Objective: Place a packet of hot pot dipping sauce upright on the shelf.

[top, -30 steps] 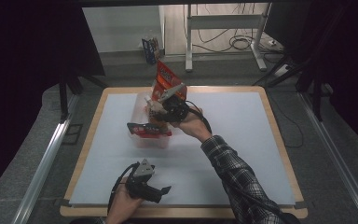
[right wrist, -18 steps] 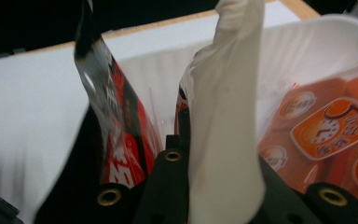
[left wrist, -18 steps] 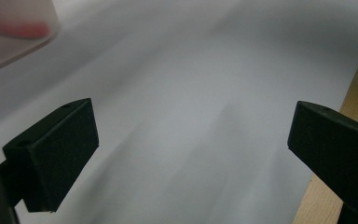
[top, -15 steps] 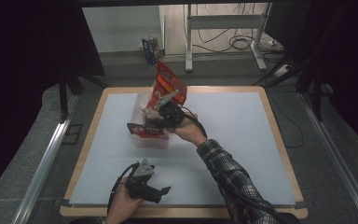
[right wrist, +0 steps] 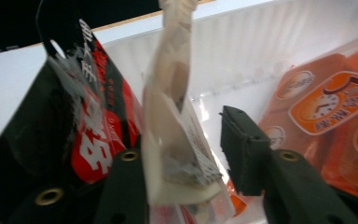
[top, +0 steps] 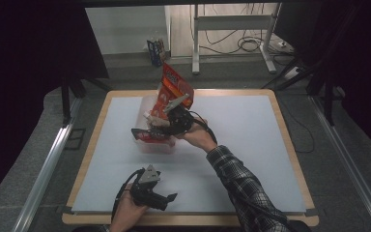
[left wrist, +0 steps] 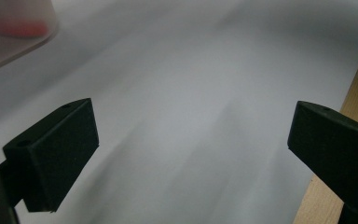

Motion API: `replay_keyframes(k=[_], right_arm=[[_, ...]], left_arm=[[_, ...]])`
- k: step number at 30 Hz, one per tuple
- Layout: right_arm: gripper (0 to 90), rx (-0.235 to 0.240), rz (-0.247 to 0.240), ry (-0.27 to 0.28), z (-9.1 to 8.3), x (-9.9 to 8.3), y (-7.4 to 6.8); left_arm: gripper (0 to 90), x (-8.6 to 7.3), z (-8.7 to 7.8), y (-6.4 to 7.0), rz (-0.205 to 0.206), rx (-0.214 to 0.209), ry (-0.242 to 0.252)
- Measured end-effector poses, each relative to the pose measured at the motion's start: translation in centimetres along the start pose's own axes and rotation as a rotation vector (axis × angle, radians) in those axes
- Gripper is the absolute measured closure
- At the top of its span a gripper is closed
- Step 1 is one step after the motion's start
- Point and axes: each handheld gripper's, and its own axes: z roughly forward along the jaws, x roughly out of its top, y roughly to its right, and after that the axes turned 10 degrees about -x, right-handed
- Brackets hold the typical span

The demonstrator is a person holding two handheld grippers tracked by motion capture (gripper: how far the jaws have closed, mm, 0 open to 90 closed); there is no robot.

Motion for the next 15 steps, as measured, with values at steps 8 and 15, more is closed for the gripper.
replay_keyframes(k=[8,15], right_arm=[[48.2,-0.028,0.007,0.018,-0.9,0.0,0.4],[42.0,-0.049,0.006,0.027,-1.7,0.1,0.4]], left_arm=[[1.9,0.0,0.1,0.0,0.001,-0.001,-0.004],[1.9,0.0,0.1,0.0,-0.001,-0.001,-0.003]])
